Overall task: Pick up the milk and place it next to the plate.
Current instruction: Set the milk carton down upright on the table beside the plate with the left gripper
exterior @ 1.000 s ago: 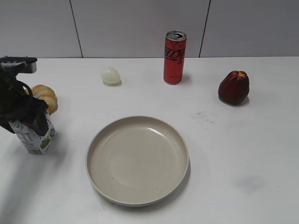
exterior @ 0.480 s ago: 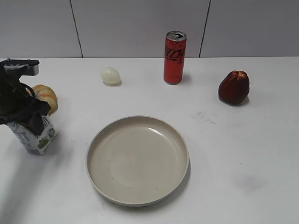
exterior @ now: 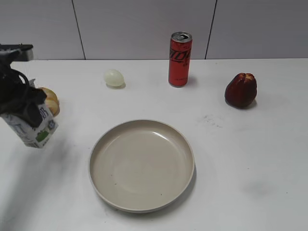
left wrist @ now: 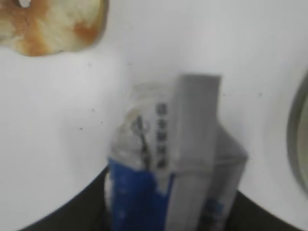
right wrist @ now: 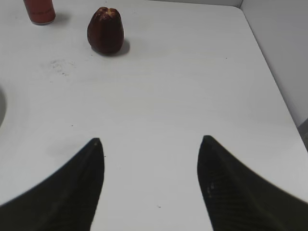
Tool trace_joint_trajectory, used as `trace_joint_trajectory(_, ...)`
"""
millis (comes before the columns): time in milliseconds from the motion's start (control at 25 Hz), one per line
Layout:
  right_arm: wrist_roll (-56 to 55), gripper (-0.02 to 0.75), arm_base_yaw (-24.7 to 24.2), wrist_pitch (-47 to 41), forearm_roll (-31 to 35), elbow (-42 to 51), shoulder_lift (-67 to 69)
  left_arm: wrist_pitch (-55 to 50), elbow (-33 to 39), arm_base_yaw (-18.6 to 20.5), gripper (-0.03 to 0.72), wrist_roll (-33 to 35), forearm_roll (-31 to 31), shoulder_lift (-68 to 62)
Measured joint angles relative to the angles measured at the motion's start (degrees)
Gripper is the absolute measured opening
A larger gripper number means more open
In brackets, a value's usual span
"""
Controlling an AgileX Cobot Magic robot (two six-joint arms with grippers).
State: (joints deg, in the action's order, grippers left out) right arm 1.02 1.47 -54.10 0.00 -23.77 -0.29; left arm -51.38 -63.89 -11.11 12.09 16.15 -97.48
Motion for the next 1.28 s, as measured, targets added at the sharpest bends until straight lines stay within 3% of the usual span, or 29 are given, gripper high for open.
trace_joint_trajectory(240,0.0,0.466,0.0,0.0,0.0,0.0,0.0,-4.6,-14.6,-4.0,0.299,0.0,0.0,-0.6)
trace_joint_trajectory(480,0.0,0.466,0.0,0.0,0.0,0.0,0.0,-7.6,-33.9,-9.1,0.299,0.6,-0.3,-10.6)
trace_joint_trajectory(640,0.0,0.466,0.0,0.0,0.0,0.0,0.0,-9.2,-43.0,-13.1,0.298,8.6,-0.5,-18.7)
trace_joint_trajectory(800,0.0,0.466,0.0,0.0,0.0,0.0,0.0,-9.3,-46.5,-16.8,0.298,22.2,-0.4,-24.1)
trace_joint_trajectory(960,0.0,0.466,0.0,0.0,0.0,0.0,0.0,-9.1,-46.7,-18.8,0.298,31.7,0.3,-27.9)
trace_joint_trajectory(1280,0.0,0.466,0.0,0.0,0.3,0.0,0.0,-11.3,-46.8,-19.3,0.298,40.3,0.2,-32.8)
